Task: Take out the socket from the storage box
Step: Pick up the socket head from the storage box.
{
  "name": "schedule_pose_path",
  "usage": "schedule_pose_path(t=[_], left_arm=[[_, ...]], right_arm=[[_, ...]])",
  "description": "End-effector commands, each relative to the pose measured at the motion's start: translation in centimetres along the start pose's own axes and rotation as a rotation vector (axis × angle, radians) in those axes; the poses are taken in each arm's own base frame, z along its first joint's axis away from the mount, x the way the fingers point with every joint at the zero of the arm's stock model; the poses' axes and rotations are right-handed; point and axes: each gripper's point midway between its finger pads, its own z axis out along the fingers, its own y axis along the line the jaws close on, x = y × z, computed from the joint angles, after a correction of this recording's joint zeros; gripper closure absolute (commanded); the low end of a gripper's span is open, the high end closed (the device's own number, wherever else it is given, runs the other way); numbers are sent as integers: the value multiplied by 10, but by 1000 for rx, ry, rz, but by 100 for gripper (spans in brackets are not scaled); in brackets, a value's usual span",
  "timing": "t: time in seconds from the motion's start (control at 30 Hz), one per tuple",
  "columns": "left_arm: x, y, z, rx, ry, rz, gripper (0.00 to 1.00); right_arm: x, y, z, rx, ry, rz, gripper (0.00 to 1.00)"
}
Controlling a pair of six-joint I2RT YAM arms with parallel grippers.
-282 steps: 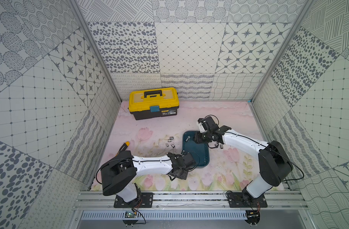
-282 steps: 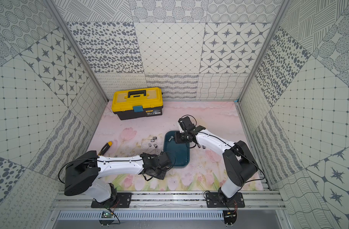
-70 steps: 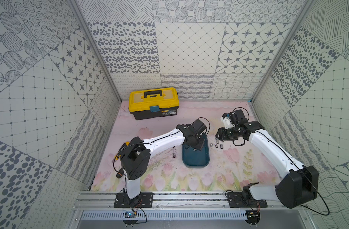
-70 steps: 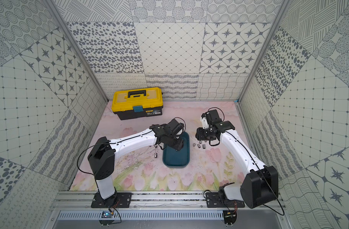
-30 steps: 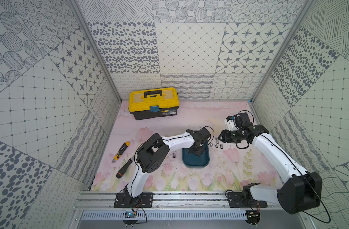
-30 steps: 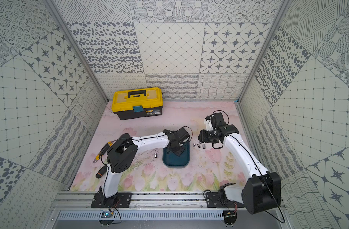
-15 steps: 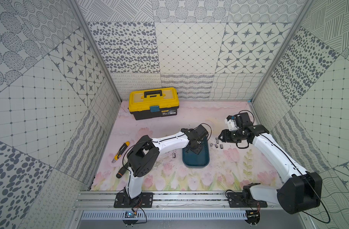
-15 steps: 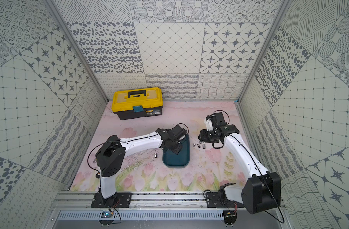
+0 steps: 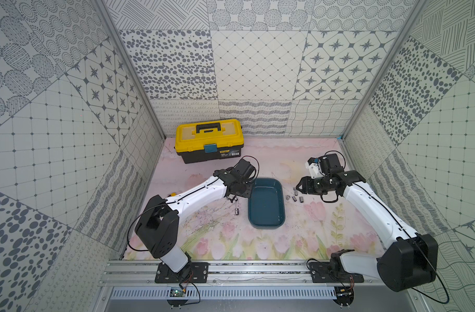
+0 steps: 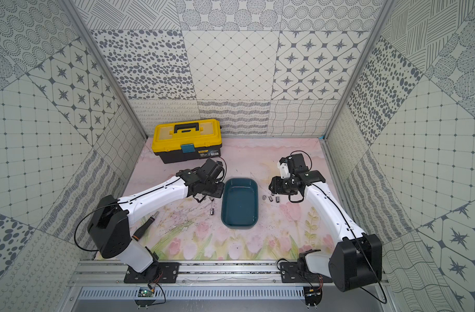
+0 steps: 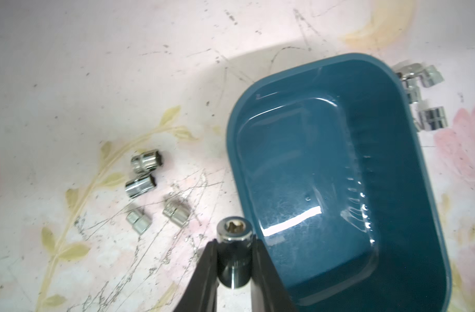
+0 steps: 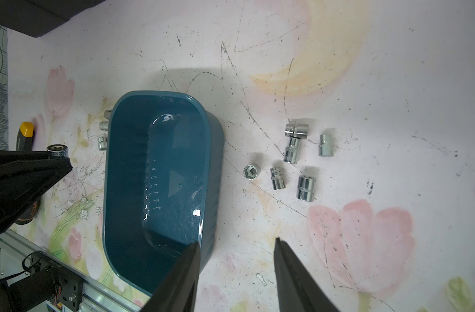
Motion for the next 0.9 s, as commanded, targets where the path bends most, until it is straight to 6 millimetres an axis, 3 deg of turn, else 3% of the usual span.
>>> schedule_pose_path(t=[0.0,0.3,0.63,0.87], left_arm=[[19,37,5,-81,22,-175,83],[59,59,36,-113,103,-240,83],[69,55,57,-87,142,-227,83],[65,51,66,-67,127,-221,81]], right_arm=[[-6,3,-3,-19,-41,6,51],[-3,1,0,-19,-34,13,50],[-2,0,2,-17,-35,19,50],[-2,0,3,-16,-37,20,50]])
